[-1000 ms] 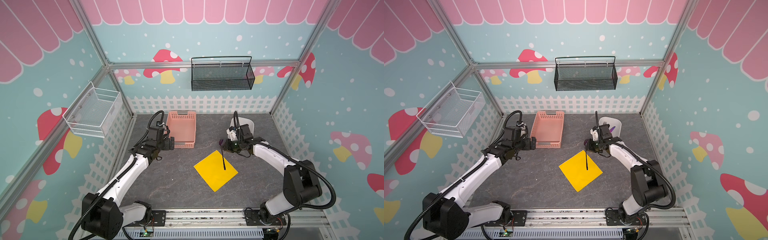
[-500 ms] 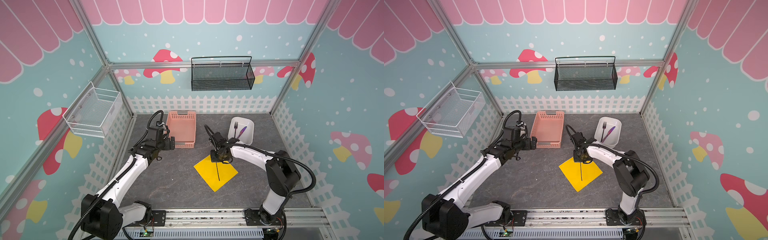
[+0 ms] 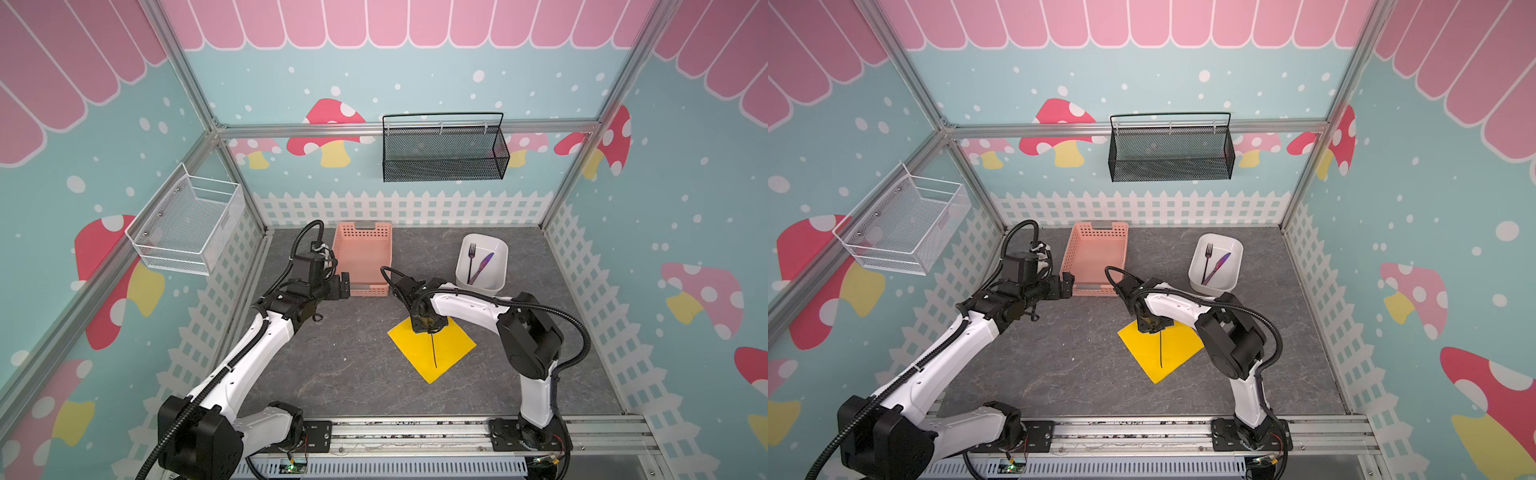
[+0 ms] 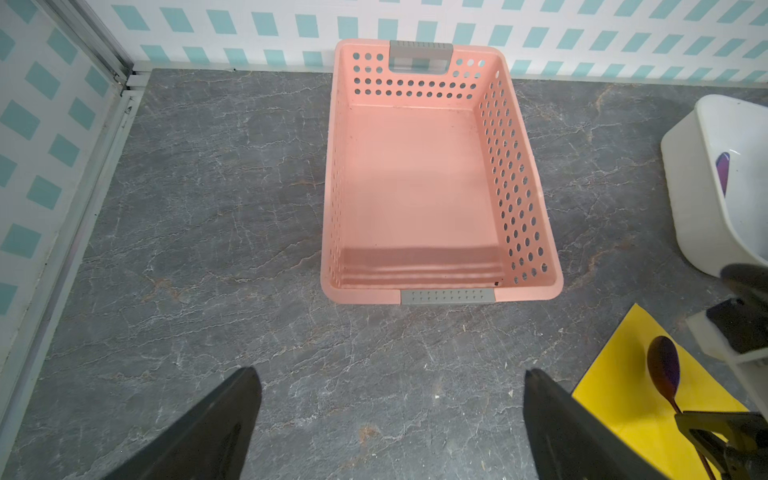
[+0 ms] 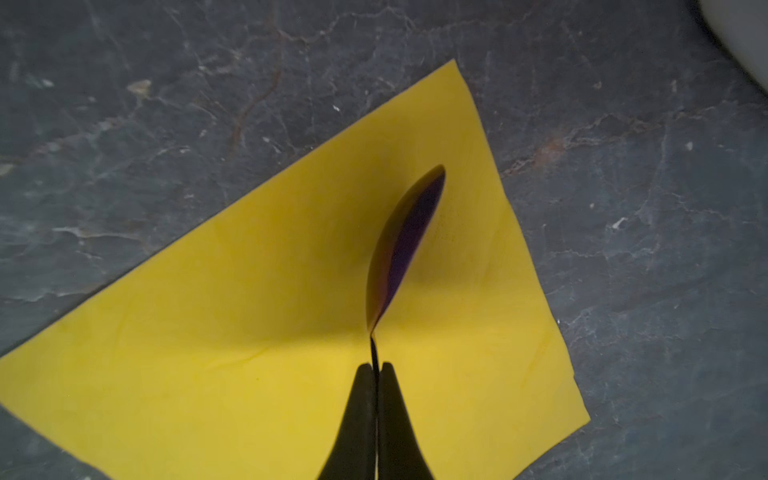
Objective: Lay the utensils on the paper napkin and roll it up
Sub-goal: 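Carry the purple spoon over the yellow napkin with the right gripper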
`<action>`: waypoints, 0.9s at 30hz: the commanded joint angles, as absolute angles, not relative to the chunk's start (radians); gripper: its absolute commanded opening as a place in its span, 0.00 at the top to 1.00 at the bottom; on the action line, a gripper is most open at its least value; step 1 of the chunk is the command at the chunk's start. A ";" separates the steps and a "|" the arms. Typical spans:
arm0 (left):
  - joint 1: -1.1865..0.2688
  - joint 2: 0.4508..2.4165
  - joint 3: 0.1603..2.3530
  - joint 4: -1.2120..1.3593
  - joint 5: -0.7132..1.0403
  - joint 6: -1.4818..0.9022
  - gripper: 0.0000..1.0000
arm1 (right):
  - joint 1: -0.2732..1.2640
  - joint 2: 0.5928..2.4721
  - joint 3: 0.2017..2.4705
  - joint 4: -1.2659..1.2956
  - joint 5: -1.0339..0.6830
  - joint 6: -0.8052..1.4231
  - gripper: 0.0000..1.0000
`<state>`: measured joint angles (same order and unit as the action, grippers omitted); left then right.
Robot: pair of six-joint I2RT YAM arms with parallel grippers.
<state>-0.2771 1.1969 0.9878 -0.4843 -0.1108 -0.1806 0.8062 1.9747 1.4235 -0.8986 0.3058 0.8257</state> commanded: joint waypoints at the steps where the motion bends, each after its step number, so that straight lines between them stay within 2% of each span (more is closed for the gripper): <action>1: -0.279 1.175 0.995 -0.480 -0.089 -0.199 0.00 | 0.817 2.003 1.464 -1.002 0.389 0.877 1.00; 15: -0.279 1.175 0.994 -0.477 -0.077 -0.207 0.00 | 0.845 2.074 1.530 -1.004 0.351 0.877 0.98; 21: -0.278 1.177 0.992 -0.478 -0.078 -0.206 0.00 | 0.845 2.063 1.525 -0.961 0.304 0.860 0.92; 27: -0.279 1.177 0.992 -0.478 -0.084 -0.202 0.00 | 0.841 2.041 1.542 -0.941 0.266 0.829 0.80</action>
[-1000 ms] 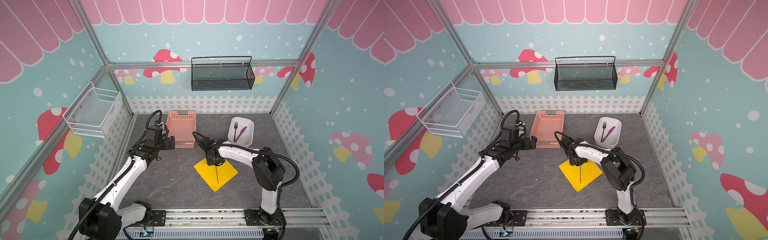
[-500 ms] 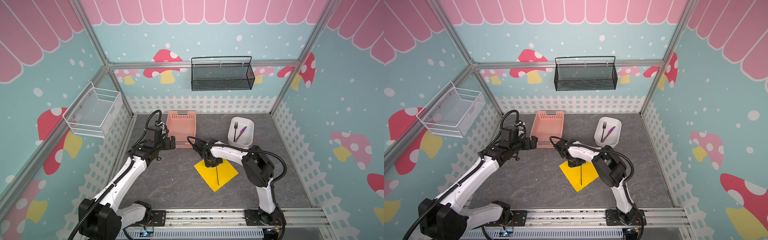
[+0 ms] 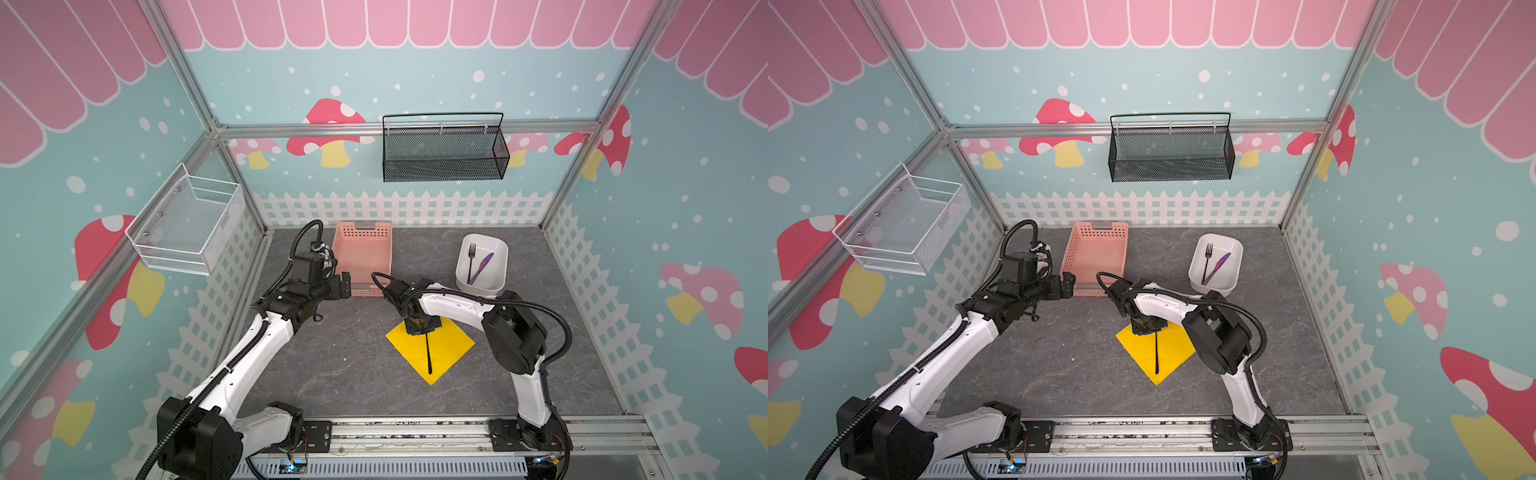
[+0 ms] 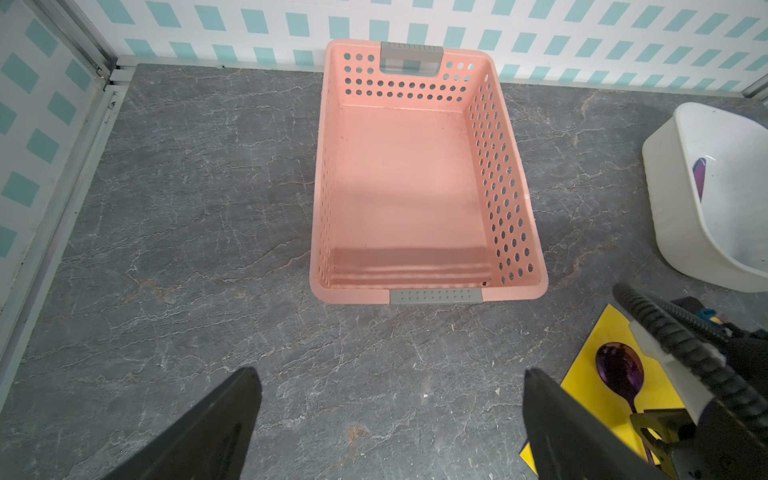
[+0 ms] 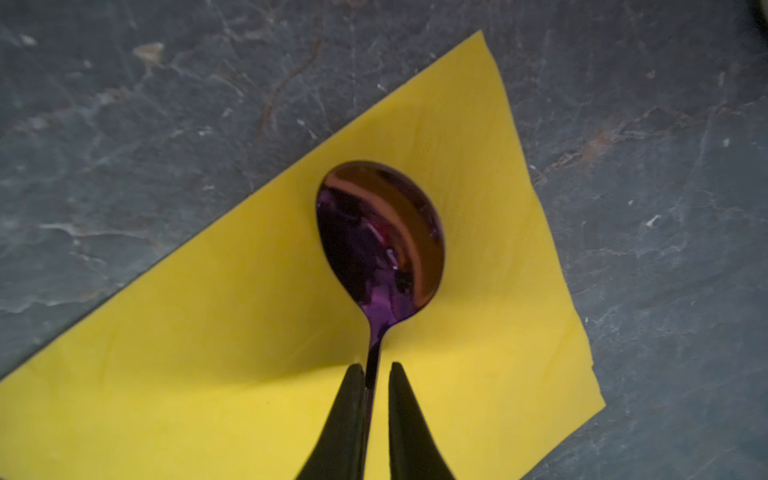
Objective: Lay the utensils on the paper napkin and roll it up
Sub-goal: 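Carry the purple spoon over the yellow napkin with the right gripper, then lower the spoon onto the napkin center and adjust its position with the right gripper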
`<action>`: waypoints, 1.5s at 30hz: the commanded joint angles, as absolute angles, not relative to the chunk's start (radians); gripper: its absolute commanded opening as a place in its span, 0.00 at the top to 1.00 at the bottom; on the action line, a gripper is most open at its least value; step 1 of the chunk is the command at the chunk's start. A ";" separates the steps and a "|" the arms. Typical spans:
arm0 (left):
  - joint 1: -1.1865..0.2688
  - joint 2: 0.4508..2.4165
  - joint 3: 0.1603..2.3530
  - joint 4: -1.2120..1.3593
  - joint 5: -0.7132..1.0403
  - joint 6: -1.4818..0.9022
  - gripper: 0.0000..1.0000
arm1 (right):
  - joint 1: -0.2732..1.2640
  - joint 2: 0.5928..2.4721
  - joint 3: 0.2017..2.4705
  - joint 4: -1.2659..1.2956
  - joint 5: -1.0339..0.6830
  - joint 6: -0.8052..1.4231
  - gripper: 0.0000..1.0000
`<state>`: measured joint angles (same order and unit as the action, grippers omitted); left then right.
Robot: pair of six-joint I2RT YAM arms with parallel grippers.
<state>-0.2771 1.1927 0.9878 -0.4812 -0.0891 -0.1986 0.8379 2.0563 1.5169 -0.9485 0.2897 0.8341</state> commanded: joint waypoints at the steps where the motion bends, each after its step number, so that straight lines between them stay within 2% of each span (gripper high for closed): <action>1: -0.278 1.177 0.992 -0.480 -0.087 -0.201 0.00 | 0.837 2.033 1.541 -0.931 0.250 0.821 0.79; 6: -0.278 1.174 0.991 -0.483 -0.098 -0.198 0.00 | 0.806 1.977 1.510 -0.866 0.147 0.782 0.77; 10: -0.278 1.170 0.990 -0.483 -0.101 -0.192 0.00 | 0.762 1.924 1.456 -0.782 0.001 0.735 0.77; 19: -0.279 1.163 0.989 -0.485 -0.112 -0.187 0.00 | 0.674 1.852 1.360 -0.694 -0.136 0.677 0.77; 28: -0.279 1.166 0.988 -0.486 -0.126 -0.181 0.00 | 0.665 1.916 1.377 -0.760 -0.061 0.685 0.78; 45: -0.279 1.174 0.988 -0.486 -0.127 -0.176 0.00 | 0.665 1.991 1.346 -0.744 -0.104 0.683 0.79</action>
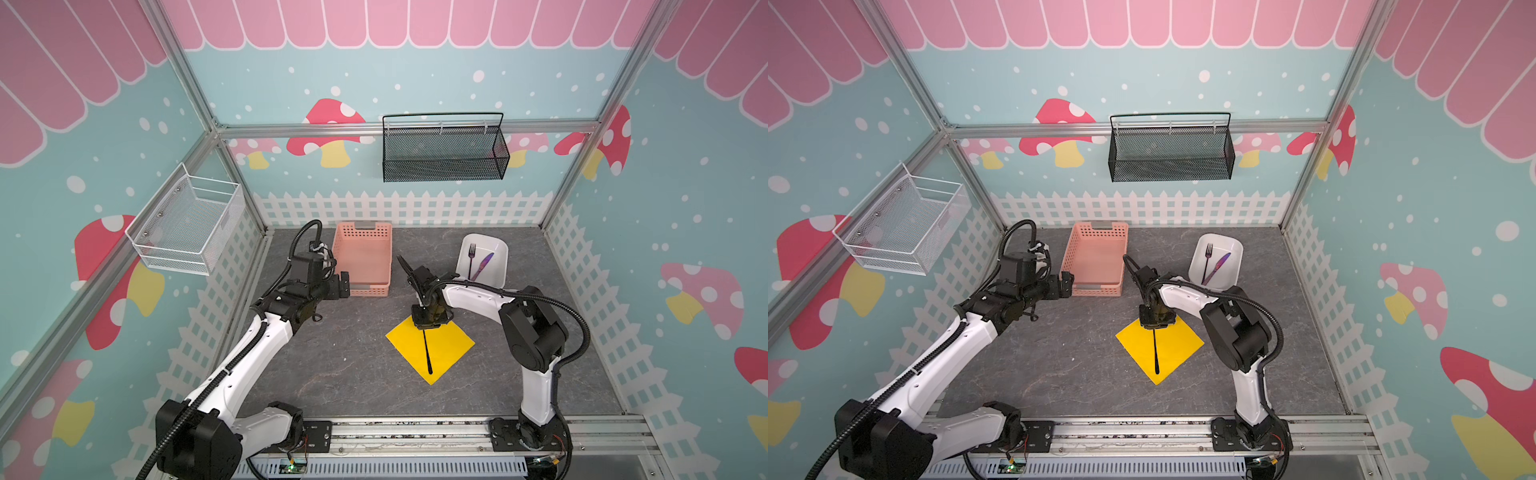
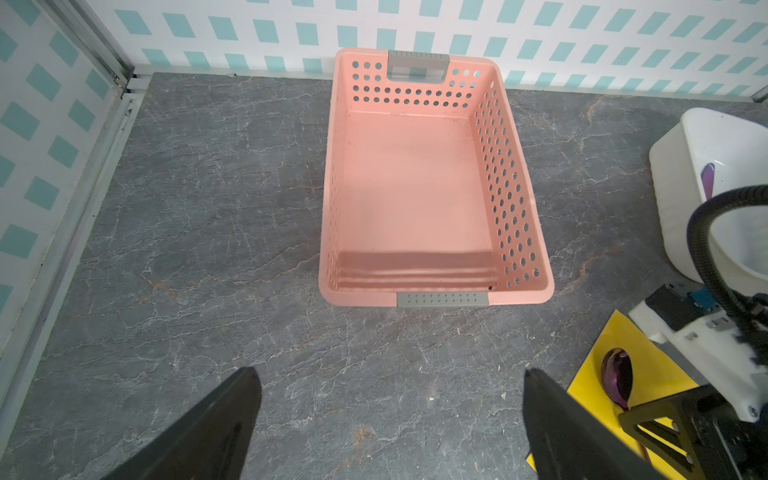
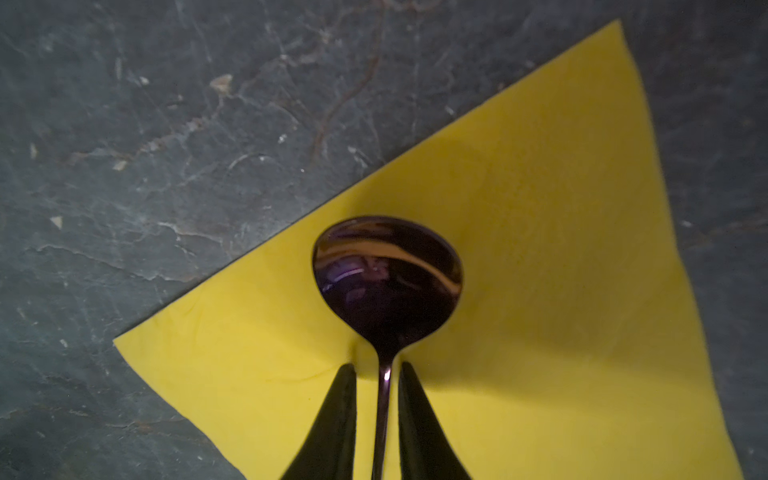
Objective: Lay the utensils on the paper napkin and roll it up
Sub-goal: 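Lower the spoon onto the napkin center and adjust its position with the right gripper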
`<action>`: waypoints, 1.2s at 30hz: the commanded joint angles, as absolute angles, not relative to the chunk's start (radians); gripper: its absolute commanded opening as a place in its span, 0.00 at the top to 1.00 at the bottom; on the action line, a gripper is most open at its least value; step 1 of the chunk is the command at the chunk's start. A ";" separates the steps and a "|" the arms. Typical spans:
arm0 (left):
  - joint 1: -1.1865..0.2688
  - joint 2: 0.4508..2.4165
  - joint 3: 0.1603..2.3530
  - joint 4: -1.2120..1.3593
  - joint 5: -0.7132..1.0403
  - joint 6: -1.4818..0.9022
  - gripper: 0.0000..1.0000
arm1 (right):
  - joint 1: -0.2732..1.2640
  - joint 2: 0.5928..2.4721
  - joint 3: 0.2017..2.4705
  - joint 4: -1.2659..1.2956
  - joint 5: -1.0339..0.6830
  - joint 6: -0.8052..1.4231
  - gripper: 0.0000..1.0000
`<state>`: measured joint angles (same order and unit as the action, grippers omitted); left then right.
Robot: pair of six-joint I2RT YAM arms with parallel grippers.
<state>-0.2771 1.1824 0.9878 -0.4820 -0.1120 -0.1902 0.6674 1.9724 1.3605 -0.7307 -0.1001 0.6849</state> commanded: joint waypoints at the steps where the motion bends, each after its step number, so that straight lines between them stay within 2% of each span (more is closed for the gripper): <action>1: -0.280 1.174 0.988 -0.487 -0.126 -0.176 0.00 | 0.665 1.991 1.345 -0.743 -0.103 0.684 0.79; 19: -0.278 1.164 0.987 -0.486 -0.126 -0.177 0.00 | 0.665 1.962 1.346 -0.760 -0.104 0.716 0.93; 36: -0.279 1.150 0.986 -0.488 -0.124 -0.179 0.00 | 0.625 1.907 1.345 -0.723 -0.142 0.807 0.99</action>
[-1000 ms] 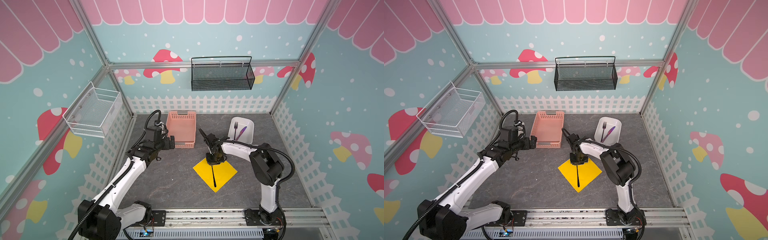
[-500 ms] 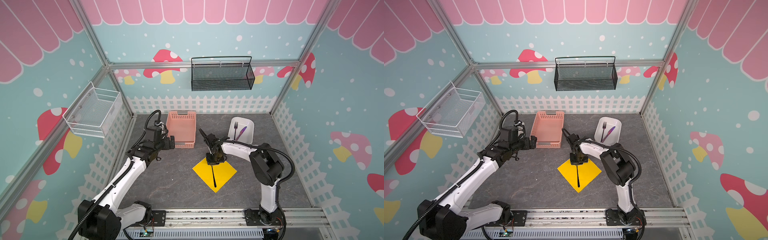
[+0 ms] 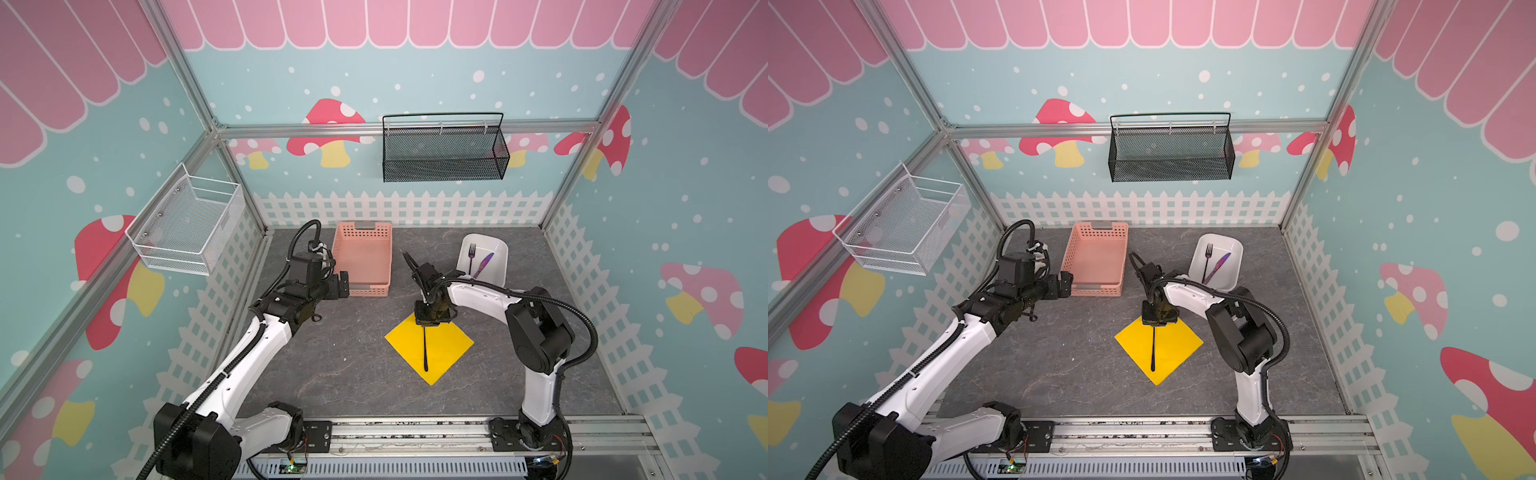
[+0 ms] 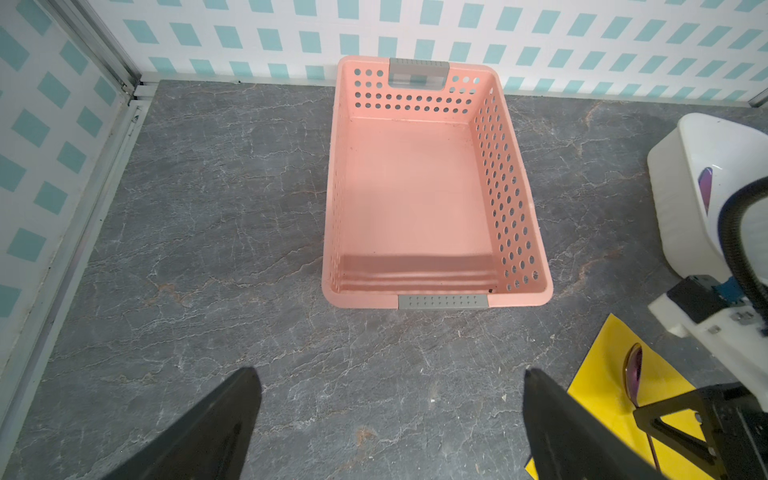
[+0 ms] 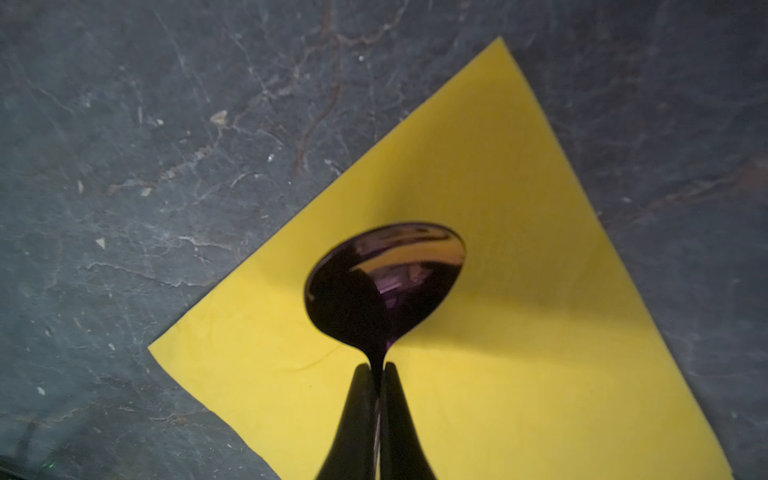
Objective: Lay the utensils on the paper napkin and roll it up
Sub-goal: 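Lower the spoon onto the napkin center and adjust its position with the right gripper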
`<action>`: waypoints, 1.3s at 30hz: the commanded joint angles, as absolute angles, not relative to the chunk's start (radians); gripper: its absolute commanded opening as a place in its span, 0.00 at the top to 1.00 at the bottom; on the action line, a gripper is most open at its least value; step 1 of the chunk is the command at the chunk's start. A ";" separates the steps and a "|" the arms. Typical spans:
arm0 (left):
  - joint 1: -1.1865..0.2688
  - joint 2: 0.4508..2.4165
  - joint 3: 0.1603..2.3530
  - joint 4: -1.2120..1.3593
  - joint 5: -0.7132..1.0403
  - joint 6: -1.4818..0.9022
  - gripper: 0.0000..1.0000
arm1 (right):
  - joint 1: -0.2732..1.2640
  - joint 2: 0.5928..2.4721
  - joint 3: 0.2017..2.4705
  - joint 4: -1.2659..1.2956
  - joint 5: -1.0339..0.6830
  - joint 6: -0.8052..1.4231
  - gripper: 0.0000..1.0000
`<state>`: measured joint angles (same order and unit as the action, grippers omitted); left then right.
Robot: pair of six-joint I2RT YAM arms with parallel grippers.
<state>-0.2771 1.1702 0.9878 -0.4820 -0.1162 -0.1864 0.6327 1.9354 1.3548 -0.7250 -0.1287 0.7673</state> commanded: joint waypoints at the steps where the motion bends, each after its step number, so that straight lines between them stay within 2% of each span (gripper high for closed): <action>1: -0.279 1.149 0.986 -0.488 -0.124 -0.179 0.00 | 0.625 1.907 1.348 -0.721 -0.145 0.812 0.99; 35: -0.278 1.174 0.986 -0.486 -0.118 -0.181 0.00 | 0.608 2.094 1.564 -0.838 -0.062 0.747 0.99; 39: -0.278 1.173 0.986 -0.486 -0.119 -0.179 0.00 | 0.608 2.104 1.568 -0.833 -0.079 0.741 0.94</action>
<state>-0.2771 1.1706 0.9878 -0.4820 -0.1158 -0.1864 0.6102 2.0705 1.5524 -0.8024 -0.0872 0.7517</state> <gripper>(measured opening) 0.996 0.053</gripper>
